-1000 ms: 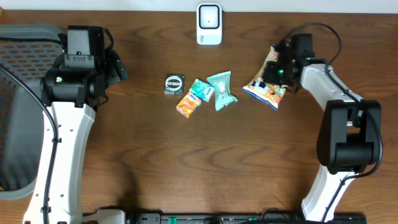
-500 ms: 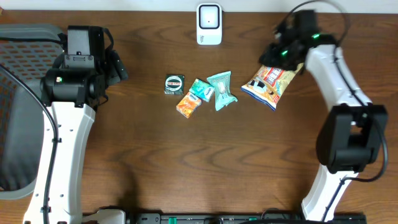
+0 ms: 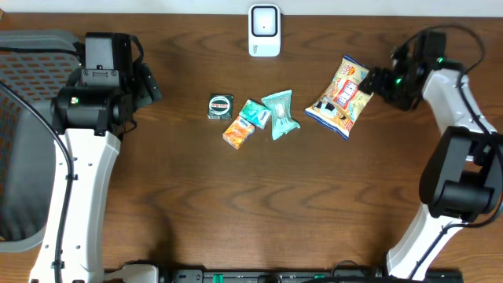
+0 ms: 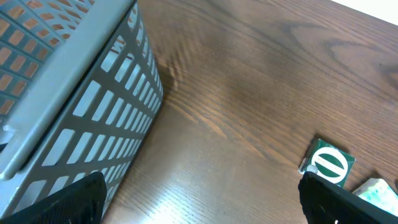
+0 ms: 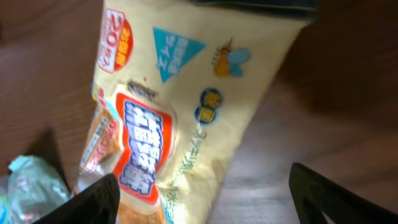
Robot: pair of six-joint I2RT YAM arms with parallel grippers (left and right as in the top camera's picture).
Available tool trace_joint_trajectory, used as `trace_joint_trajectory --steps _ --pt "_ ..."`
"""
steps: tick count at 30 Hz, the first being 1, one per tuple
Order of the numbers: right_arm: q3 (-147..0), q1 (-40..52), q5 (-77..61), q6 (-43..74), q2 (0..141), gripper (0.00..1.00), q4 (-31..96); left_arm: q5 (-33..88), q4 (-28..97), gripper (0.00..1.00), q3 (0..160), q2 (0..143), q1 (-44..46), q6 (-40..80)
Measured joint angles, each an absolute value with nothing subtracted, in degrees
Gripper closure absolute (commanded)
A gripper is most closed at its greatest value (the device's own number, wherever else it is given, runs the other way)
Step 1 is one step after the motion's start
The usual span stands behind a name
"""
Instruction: Scan the item barcode
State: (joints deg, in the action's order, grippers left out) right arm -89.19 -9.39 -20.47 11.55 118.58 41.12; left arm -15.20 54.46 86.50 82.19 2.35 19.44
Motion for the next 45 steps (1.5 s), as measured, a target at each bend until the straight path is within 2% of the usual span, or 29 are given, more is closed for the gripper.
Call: trace_joint_trajectory --steps 6,15,20,21,22,23,24,25,37,45 --pt "-80.75 -8.97 -24.69 14.76 118.63 0.16 31.31 -15.2 54.46 0.02 86.5 82.19 2.35 19.44" --pt "-76.6 -8.69 -26.17 21.23 118.21 0.23 24.53 -15.2 54.46 0.02 86.5 82.19 2.35 19.44" --pt "-73.73 -7.25 -25.58 25.3 117.67 0.32 18.46 -15.2 54.46 0.02 86.52 82.19 2.35 19.44" --pt "-73.17 -6.92 -25.58 25.98 117.6 0.36 17.26 -15.2 54.46 0.02 86.5 82.19 2.35 19.44" --pt "-72.53 -6.57 -25.58 26.59 117.49 0.44 15.94 -15.2 54.46 0.02 86.5 82.19 2.35 19.44" --pt "-71.88 -6.13 -25.56 27.18 117.47 0.57 14.85 -15.2 54.46 0.02 86.5 82.19 2.35 19.44" --pt "-71.4 -5.85 -25.65 27.64 117.47 0.82 14.11 -15.2 54.48 0.02 86.5 82.19 2.35 19.44" --pt "-71.02 -5.61 -25.45 28.03 117.47 0.98 13.93 -15.2 54.46 0.02 86.5 82.19 2.35 19.44" --pt "-71.13 -5.91 -27.73 28.84 117.27 0.99 15.03 -15.2 54.46 0.02 86.5 82.19 2.35 19.44" --pt "-72.34 -9.61 -28.45 22.37 111.2 0.99 19.94 -15.2 54.46 0.02 86.5 82.19 2.35 19.44"
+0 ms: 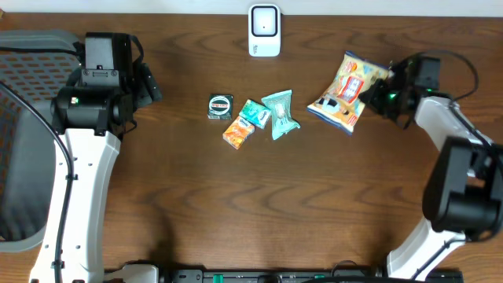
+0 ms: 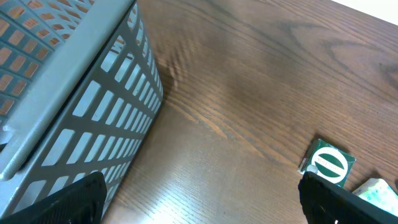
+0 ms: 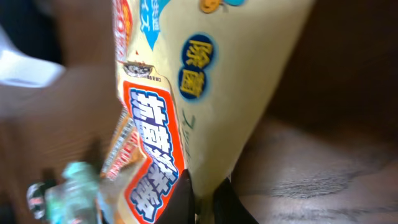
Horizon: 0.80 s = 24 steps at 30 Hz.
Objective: Scan the item barcode
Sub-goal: 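Raise the bag up to the scanner face with the right gripper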
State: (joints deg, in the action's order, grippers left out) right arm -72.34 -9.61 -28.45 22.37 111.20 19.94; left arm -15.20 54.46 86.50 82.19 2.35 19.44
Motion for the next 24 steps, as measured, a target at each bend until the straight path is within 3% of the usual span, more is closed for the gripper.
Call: trace_joint_trajectory --steps 13,16,20,22,24 --pt "-74.13 -8.01 -26.74 14.11 109.12 0.98 31.97 -15.2 54.46 0.02 86.5 82.19 2.35 19.44" --pt "-74.13 -8.03 -26.0 12.29 111.15 0.62 33.1 -15.2 54.46 0.02 86.5 82.19 2.35 19.44" --pt "-74.13 -8.03 -25.58 10.52 114.02 0.46 33.43 -15.2 54.48 0.02 86.5 82.19 2.35 19.44" --pt "-74.08 -8.23 -25.43 10.04 114.39 0.3 33.43 -15.2 54.46 0.03 86.5 82.19 2.35 19.44" --pt "-74.11 -8.73 -25.56 9.72 114.37 0.25 33.3 -15.2 54.46 0.02 86.5 82.19 2.35 19.44"
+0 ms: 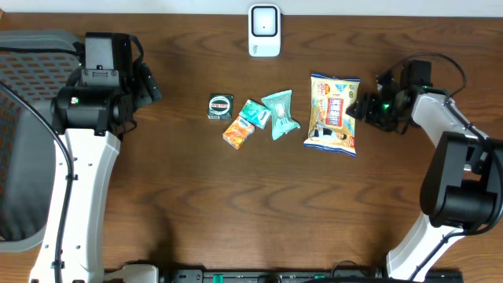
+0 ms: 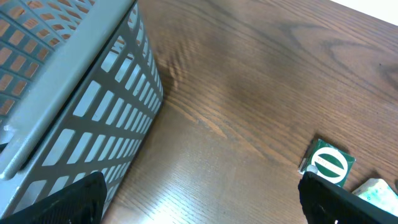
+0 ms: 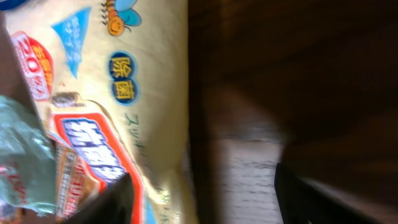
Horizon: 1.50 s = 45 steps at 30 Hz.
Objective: Scan the item barcode
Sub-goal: 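Raise the bag up to the scanner face with the right gripper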
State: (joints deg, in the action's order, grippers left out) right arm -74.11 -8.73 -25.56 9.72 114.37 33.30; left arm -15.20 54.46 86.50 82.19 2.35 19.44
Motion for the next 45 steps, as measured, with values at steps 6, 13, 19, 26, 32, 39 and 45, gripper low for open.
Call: trace_joint_trajectory --steps 6,13,19,26,32,39,45 --pt "-74.11 -9.61 -25.5 9.98 114.37 0.22 32.29 -15.2 54.48 0.02 86.5 82.19 2.35 19.44" --pt "-74.11 -7.31 -25.58 10.26 114.39 0.22 29.95 -15.2 54.46 0.02 86.5 82.19 2.35 19.44" --pt "-74.74 -4.32 -27.09 12.51 117.16 0.31 25.54 -15.2 54.46 0.02 86.5 82.19 2.35 19.44" --pt "-76.18 -1.91 -37.54 14.52 122.87 0.99 20.47 -15.2 54.48 0.02 86.5 82.19 2.35 19.44" --pt "-76.62 -1.89 -39.46 16.01 122.93 0.99 21.15 -15.2 54.46 0.02 86.5 82.19 2.35 19.42" --pt "-81.76 -2.55 -37.21 17.93 121.05 0.99 21.39 -15.2 54.48 0.02 86.5 82.19 2.35 19.44" --pt "-89.56 -3.11 -36.21 21.39 116.31 0.99 11.7 -15.2 54.48 0.02 86.5 82.19 2.35 19.44"
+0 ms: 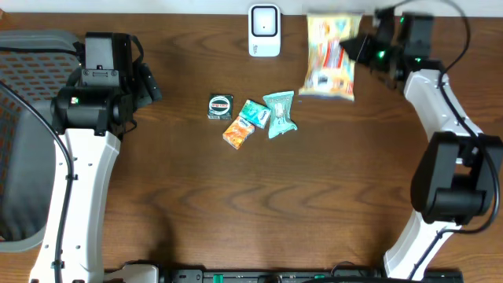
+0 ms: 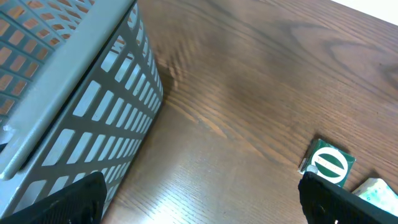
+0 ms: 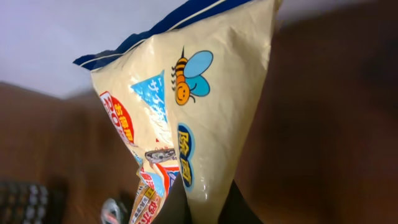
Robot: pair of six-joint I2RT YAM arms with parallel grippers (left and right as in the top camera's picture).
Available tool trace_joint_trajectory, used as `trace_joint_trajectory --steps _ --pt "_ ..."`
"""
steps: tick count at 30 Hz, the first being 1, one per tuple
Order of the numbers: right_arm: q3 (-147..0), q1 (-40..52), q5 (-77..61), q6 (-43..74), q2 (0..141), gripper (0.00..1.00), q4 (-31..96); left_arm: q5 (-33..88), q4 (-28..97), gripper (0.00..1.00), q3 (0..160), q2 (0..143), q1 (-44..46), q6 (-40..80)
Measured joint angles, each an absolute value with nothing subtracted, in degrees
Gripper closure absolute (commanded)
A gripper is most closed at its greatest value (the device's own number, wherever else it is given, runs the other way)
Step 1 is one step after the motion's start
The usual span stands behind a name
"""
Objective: Scan the item barcode
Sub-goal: 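Raise the bag up to the scanner face with the right gripper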
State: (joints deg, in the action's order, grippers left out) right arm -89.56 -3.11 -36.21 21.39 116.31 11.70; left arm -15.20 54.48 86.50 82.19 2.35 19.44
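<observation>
The yellow snack bag (image 1: 330, 55) with red and blue print hangs blurred in the overhead view at the table's back edge, just right of the white barcode scanner (image 1: 265, 30). My right gripper (image 1: 361, 49) is shut on the bag's right side. In the right wrist view the bag (image 3: 199, 118) fills the middle, pinched between my right gripper (image 3: 208, 208) fingers at the bottom. My left gripper (image 2: 205, 205) stands open over bare table at the left, beside the basket, with nothing between its fingers (image 2: 68, 199).
A grey mesh basket (image 2: 62, 93) stands at the far left. Mid-table lie a green round-label packet (image 1: 221, 106), an orange packet (image 1: 238, 131) and two teal packets (image 1: 279, 114). The table's back edge runs right behind the scanner.
The bag lay flat on the table right of the teal packets with my right gripper open at its edge. Now the gripper is shut on it, holding it up next to the scanner.
My right gripper was first open around the edge of the bag lying on the table. Then it was shut on the bag, tilting it up. Then the bag lay flat further left with the fingers open. Now it is gripped beside the scanner. The left arm stayed still.
</observation>
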Motion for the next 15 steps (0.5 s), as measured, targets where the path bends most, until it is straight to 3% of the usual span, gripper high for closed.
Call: trace_joint_trajectory --steps 15 --pt "-90.87 9.43 -24.12 41.6 122.76 0.99 -22.37 -15.2 54.46 0.02 86.5 82.19 2.35 19.44"
